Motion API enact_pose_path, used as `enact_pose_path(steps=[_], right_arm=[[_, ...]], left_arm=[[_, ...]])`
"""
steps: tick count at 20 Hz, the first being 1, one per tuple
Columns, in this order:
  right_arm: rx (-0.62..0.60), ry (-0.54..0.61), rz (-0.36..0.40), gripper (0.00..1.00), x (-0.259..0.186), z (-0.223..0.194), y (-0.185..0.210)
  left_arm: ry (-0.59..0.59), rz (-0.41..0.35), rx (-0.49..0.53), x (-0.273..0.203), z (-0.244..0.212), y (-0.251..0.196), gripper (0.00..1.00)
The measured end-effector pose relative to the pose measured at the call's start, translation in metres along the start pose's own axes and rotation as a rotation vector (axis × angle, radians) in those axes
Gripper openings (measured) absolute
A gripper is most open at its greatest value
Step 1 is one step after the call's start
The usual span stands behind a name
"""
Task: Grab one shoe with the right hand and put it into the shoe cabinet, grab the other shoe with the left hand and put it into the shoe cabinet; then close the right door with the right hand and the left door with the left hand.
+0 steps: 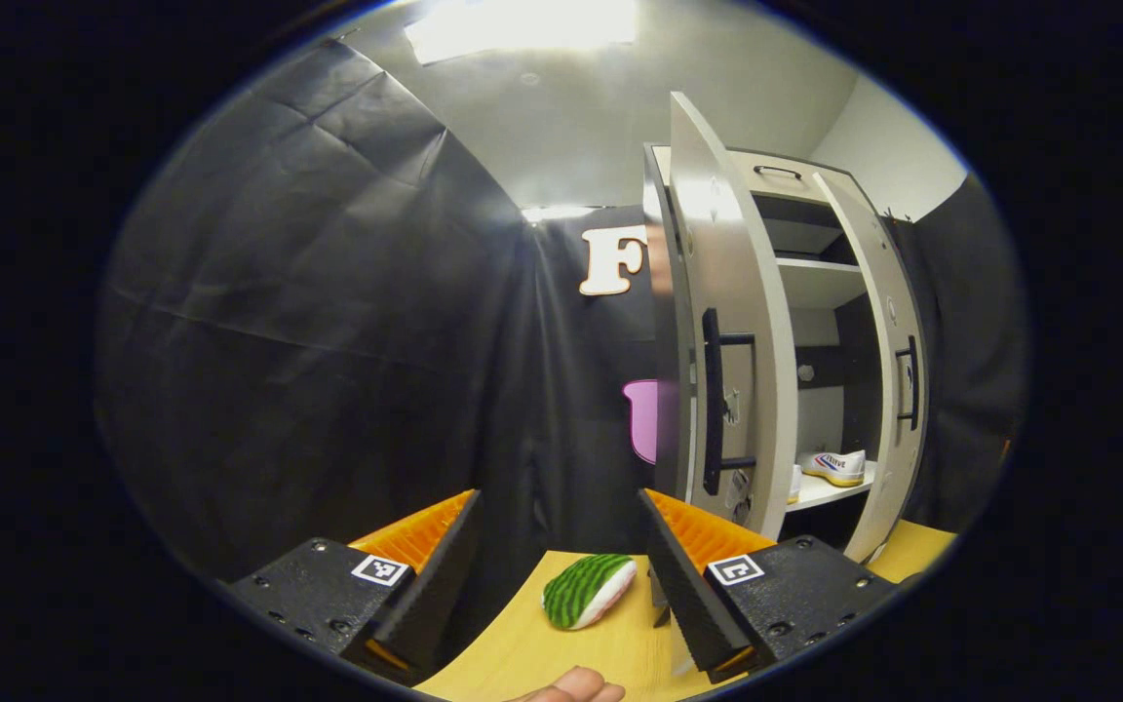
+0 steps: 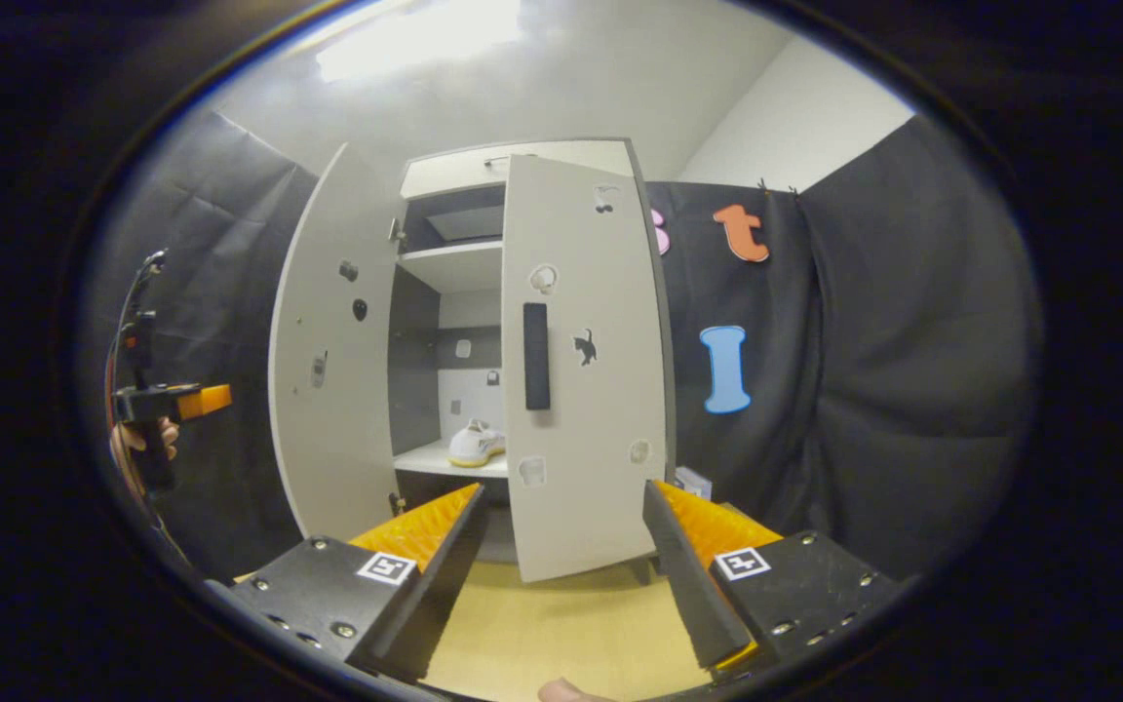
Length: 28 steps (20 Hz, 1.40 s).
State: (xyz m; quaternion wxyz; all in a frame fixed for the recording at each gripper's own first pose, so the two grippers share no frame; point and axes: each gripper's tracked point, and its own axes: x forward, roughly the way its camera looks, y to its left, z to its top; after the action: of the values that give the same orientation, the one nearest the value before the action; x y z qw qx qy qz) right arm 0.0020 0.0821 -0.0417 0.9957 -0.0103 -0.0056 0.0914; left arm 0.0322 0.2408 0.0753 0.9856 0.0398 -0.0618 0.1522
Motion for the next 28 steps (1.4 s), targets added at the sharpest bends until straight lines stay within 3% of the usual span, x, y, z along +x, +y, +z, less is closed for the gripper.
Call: enact_pose_path(steps=[2,3,5,6,9,12,15,17,18,28], right_arm=[[-0.019,-0.005,-0.007,0.98,-0.015,-0.006,-0.002],[-0.026,-0.009,-0.012,0.93,-0.021,-0.008,-0.004],[-0.020,-0.011,-0.030,0.98,-0.029,-0.011,-0.011],[-0.015,-0.011,-0.032,0.94,-0.030,-0.012,-0.014],[0.004,-0.009,-0.057,0.95,-0.034,-0.015,-0.029],[0.037,-0.019,-0.085,0.95,-0.039,-0.016,-0.044],[0.056,-0.013,-0.098,0.95,-0.042,-0.021,-0.053],[0.063,-0.010,-0.106,0.95,-0.043,-0.022,-0.058],[0.073,-0.010,-0.108,0.95,-0.042,-0.024,-0.059],[0.059,0.002,-0.099,0.96,-0.042,-0.028,-0.054]], left_arm=[[0.043,-0.019,-0.024,0.017,-0.004,-0.003,0.93],[0.064,-0.039,-0.039,0.023,-0.006,-0.008,0.93],[0.068,-0.040,-0.044,0.037,-0.004,-0.010,0.94],[0.066,-0.040,-0.038,0.043,-0.001,-0.011,0.94],[0.081,-0.056,-0.041,0.054,0.004,-0.020,0.96],[0.102,-0.123,-0.052,0.053,0.004,-0.043,0.94],[0.124,-0.094,-0.016,0.052,0.005,-0.045,0.95],[0.129,-0.101,-0.023,0.052,0.006,-0.050,0.89],[0.131,-0.107,-0.029,0.053,0.006,-0.051,0.94],[0.148,-0.199,-0.015,0.043,0.009,-0.106,0.94]])
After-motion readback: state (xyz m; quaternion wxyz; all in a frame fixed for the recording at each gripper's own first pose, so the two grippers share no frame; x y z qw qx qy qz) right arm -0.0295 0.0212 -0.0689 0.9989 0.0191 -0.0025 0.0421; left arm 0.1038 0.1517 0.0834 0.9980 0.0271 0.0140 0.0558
